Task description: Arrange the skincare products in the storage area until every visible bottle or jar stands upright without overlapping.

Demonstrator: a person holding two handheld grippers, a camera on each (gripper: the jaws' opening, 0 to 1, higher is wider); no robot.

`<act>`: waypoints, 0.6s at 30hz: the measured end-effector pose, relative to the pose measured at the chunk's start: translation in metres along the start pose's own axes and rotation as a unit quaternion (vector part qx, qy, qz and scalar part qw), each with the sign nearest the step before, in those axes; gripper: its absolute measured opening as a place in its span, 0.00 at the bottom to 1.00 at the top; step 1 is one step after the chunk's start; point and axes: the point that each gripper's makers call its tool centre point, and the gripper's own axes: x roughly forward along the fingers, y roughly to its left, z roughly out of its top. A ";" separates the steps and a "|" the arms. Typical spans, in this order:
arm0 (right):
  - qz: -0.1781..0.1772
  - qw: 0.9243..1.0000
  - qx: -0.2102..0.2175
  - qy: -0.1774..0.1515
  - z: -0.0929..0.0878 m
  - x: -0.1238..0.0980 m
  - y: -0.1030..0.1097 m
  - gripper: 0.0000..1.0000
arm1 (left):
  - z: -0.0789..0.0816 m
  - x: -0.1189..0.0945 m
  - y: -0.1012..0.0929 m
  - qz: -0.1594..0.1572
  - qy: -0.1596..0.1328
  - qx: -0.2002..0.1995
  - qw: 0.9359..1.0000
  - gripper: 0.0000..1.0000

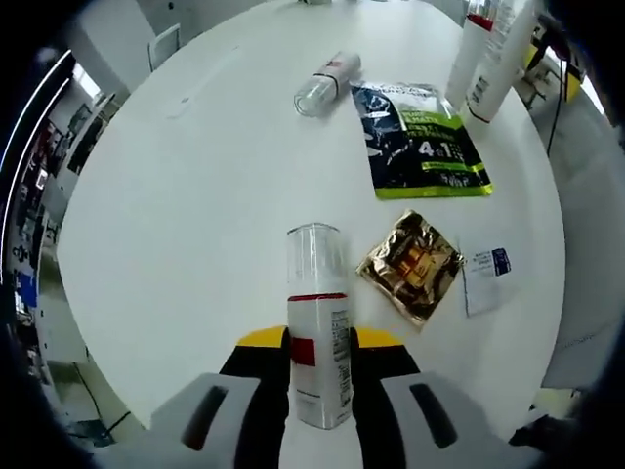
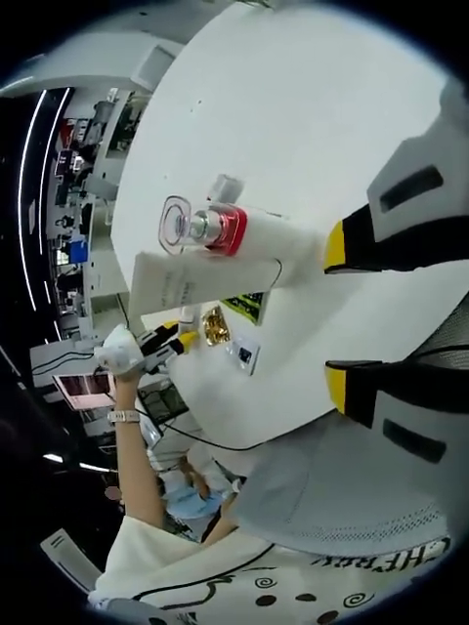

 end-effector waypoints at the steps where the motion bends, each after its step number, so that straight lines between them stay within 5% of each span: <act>1: 0.001 1.000 0.000 -0.001 0.000 0.001 0.002 0.35 | 0.000 -0.001 -0.001 0.000 -0.002 -0.002 1.000 0.19; 18: 0.016 1.000 -0.001 -0.017 0.003 0.004 0.020 0.39 | 0.017 -0.029 -0.034 0.042 -0.066 -0.025 0.997 0.19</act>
